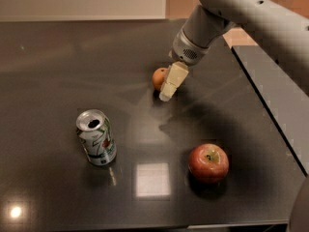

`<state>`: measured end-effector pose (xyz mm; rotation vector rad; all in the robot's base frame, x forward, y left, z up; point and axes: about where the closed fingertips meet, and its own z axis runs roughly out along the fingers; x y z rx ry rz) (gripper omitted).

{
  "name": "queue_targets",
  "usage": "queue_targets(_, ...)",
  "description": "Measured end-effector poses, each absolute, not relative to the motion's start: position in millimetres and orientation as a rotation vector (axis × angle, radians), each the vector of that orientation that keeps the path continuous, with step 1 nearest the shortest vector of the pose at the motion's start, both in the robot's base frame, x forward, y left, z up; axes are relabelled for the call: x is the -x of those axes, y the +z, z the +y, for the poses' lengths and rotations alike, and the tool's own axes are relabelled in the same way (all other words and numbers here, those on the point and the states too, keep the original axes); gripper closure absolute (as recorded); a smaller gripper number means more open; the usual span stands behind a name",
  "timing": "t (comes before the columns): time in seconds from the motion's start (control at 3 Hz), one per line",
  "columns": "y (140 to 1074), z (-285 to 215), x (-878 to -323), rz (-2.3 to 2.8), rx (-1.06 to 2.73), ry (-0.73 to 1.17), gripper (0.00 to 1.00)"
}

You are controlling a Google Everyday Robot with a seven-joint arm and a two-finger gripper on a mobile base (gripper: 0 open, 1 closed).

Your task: Move orange near 7up can

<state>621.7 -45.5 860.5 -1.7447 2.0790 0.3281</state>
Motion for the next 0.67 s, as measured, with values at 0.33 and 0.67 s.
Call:
queue_targets(0.33,855.8,-40.2,-621.4,2.082,1.767,0.343,0.16)
queue_targets(0.67,853.9,-39.2,-620.0,2.086,1.781,0.354,0.39)
